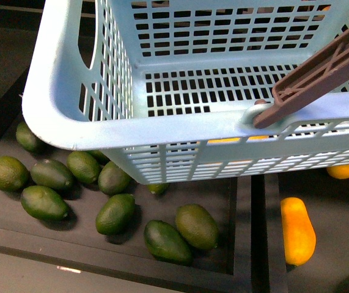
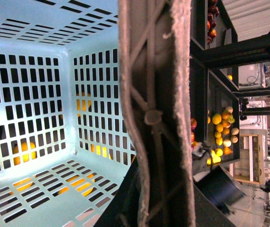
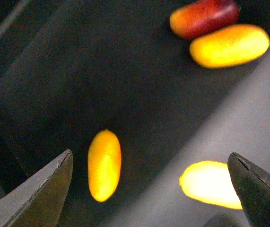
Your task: Pick lemon and mango into basket
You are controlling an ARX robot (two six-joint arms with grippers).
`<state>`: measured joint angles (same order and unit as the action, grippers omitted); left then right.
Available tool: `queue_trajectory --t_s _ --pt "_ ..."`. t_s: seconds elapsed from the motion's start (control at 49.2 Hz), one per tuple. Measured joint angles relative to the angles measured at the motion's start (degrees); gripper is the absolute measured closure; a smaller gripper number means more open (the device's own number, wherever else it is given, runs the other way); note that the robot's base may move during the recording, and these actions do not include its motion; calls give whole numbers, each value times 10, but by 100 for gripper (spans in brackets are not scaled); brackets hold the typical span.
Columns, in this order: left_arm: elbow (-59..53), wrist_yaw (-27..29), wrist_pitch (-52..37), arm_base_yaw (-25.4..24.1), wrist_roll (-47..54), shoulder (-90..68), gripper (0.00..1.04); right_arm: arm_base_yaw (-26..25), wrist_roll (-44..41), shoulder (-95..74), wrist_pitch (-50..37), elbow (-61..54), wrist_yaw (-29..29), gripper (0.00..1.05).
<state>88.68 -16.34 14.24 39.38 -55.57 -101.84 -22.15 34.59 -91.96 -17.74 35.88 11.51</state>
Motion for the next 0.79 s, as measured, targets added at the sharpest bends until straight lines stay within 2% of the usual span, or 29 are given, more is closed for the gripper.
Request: queue_trajectory --t_s 0.325,0.792 --pt "0 3 0 -2 0 0 99 75 91 -280 8 125 -4 9" --pt "0 3 0 -2 0 0 99 113 184 -443 37 274 -23 9"
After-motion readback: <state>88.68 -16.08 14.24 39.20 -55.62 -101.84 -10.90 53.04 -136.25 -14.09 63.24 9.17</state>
